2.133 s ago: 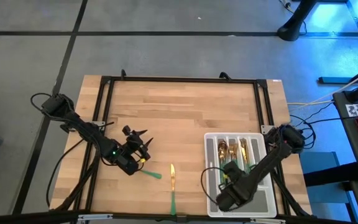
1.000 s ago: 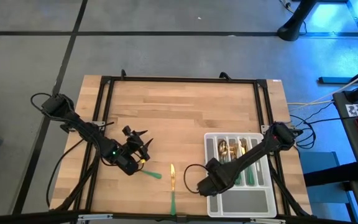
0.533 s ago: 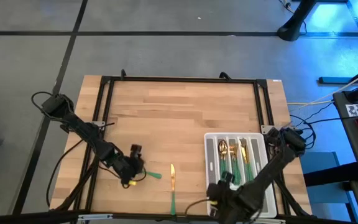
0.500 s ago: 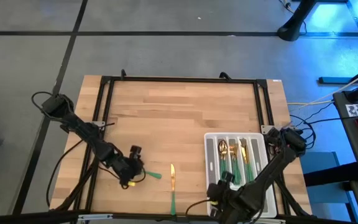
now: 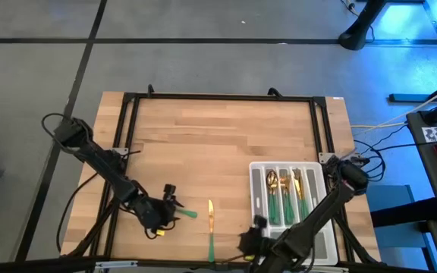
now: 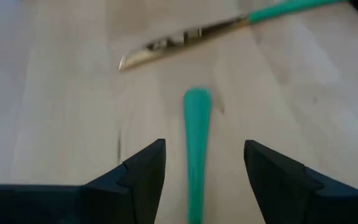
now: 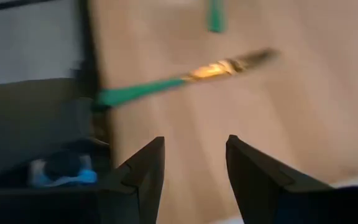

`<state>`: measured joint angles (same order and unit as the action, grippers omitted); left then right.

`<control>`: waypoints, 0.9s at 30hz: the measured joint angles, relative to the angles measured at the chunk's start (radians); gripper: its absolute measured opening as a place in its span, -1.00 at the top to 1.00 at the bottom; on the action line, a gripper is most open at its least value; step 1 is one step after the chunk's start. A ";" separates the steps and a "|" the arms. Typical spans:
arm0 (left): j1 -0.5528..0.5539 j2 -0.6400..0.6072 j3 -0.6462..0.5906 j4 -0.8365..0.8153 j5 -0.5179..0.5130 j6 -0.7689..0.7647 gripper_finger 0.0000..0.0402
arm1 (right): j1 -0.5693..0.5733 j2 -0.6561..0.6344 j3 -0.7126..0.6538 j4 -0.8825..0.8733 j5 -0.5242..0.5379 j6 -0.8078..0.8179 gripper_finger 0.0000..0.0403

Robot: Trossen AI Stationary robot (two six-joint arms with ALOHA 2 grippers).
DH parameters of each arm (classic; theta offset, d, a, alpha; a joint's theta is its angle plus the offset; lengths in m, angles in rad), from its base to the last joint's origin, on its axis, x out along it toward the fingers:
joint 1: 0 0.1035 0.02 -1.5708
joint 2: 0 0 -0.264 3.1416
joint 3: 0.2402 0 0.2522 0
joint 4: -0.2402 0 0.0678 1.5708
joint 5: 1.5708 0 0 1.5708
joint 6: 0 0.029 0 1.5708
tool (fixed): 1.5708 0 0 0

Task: Sort silverware
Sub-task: Put the bottom green knife into the silverware rack

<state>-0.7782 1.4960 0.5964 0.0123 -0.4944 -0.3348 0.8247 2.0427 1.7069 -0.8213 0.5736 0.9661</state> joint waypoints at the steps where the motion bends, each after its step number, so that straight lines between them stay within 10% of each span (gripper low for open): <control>1: 0.008 0.019 0.000 0.044 0.000 0.036 -0.02 | -0.007 0.010 0.000 0.056 -0.015 -0.040 0.16; 10: 0.171 0.240 0.039 0.442 0.135 0.200 -0.02 | -0.048 0.038 0.000 0.151 -0.046 -0.237 0.16; 19: 0.316 0.487 0.262 0.427 0.359 0.372 -0.02 | 0.020 0.018 0.000 -0.023 0.004 -0.061 0.16; 27: 0.390 0.510 0.331 0.377 0.324 0.316 -0.02 | 0.033 0.018 0.000 -0.128 0.044 0.055 0.16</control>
<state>-0.3879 2.0064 0.9275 0.3891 -0.1701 -0.0187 0.8577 2.0609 1.7069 -0.9496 0.6172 1.0212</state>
